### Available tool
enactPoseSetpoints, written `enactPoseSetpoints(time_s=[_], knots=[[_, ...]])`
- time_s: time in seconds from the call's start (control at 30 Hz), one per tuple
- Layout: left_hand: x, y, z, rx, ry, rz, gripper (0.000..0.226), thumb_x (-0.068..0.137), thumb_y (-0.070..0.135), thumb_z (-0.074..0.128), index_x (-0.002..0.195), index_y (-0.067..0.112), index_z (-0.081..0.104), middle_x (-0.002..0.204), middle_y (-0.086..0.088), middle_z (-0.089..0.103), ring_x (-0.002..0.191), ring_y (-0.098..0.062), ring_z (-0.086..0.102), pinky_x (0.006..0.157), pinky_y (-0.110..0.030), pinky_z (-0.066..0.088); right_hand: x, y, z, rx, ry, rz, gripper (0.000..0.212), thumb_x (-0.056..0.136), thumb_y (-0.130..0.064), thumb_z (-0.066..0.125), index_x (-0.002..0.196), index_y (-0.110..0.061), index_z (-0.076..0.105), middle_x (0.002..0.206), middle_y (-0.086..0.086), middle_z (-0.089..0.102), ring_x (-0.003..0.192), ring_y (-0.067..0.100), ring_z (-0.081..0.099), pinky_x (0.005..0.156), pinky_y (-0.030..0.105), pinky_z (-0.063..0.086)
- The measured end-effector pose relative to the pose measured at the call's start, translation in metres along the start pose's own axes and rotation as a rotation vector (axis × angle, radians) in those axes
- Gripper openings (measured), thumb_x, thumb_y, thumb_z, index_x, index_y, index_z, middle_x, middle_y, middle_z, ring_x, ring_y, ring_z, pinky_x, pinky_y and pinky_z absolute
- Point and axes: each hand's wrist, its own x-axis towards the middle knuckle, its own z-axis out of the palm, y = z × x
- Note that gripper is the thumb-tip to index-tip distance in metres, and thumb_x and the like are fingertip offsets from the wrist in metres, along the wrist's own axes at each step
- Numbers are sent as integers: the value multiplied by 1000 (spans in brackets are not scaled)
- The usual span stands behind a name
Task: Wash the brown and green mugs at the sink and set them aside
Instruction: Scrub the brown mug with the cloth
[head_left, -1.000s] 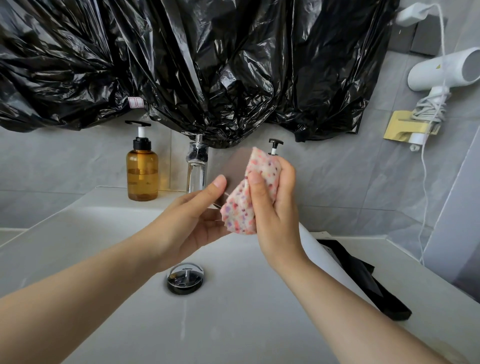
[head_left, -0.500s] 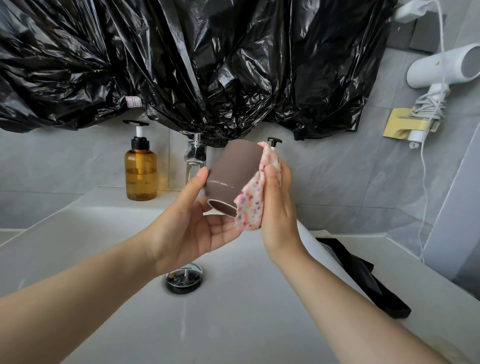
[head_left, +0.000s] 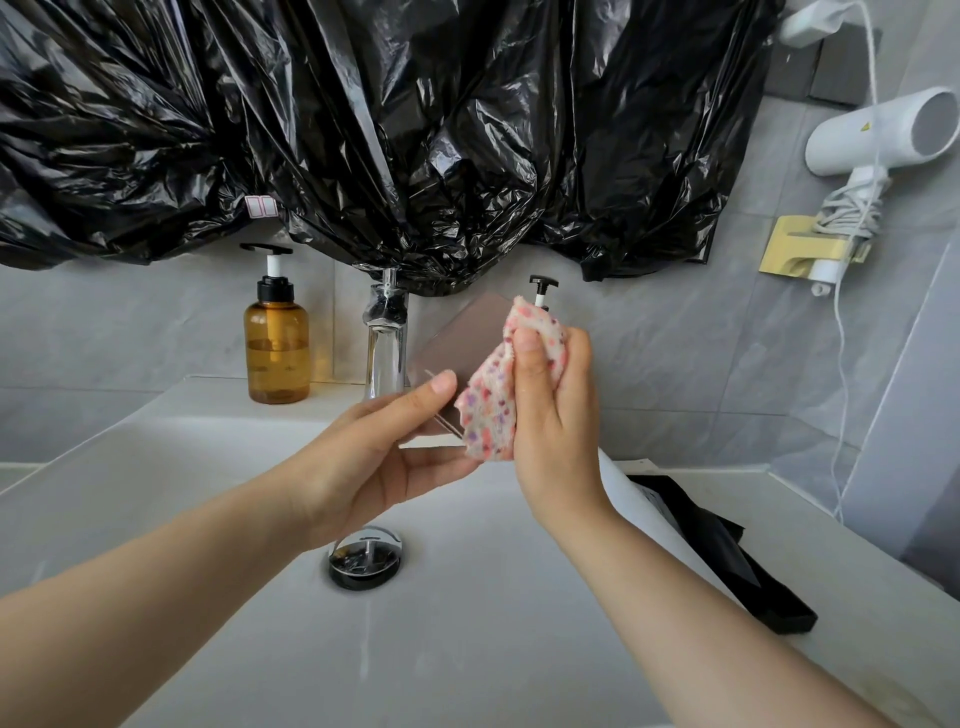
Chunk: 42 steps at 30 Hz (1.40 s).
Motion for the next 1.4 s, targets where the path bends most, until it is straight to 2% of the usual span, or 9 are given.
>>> enactPoseSetpoints(time_s=[0.33,0.43,0.6,0.73,0.87,0.97,1.13,1.3,1.4], knots=[[2,6,-6,-209,112,-132,80,66,65,62,107,-3,66,89,-10,66,73,-15,64,77,-26,60,0,13,1,-215,-120,-114,54,97,-54,27,142,-25,38,138,-14,47,132,8,42,110,34,36],[1,7,-4,-206,105,-127,82,64,65,59,107,-5,65,86,-12,67,67,-16,68,64,-23,61,0,14,-2,-188,-117,-63,48,97,-53,28,134,-28,45,128,-14,53,120,0,49,98,17,39],[3,5,-7,-125,97,-147,83,66,67,57,103,-6,69,89,-17,68,75,-23,70,73,-31,62,2,13,-5,-43,-136,108,30,90,-60,41,101,-33,49,99,-4,61,92,6,57,76,12,43],[6,3,-7,-65,91,-120,83,67,72,56,93,-5,77,89,-17,69,84,-30,70,78,-36,62,7,15,-5,-9,-37,151,35,85,-57,49,94,-24,56,96,2,63,92,16,61,82,29,49],[11,2,-6,22,138,-57,83,69,70,52,117,3,62,89,-25,71,81,-33,73,75,-38,62,10,16,-5,109,0,278,31,81,-59,57,83,-29,61,82,-1,65,92,34,67,88,53,54],[11,-3,-8,140,121,-10,81,66,69,75,115,5,65,99,-23,72,88,-31,73,77,-36,61,10,16,-5,129,31,327,26,80,-58,58,80,-32,63,81,-3,66,90,32,67,87,64,51],[11,-3,-11,217,213,102,83,45,41,85,117,10,58,95,-18,72,80,-28,73,75,-35,61,8,11,-3,80,17,282,21,97,-39,55,91,-21,64,90,3,67,92,24,66,90,48,53],[11,-4,-10,110,250,102,65,65,36,80,118,5,59,113,-36,62,81,-32,73,74,-35,61,7,11,-7,-364,-19,-121,20,99,-26,52,105,-16,69,101,-10,56,102,14,53,87,12,37],[12,-4,-11,31,277,107,70,65,39,81,120,1,59,125,-37,58,87,-34,74,76,-37,61,8,9,-12,-490,-13,-324,18,95,-20,58,99,-11,72,100,-7,62,104,17,51,90,13,36]])
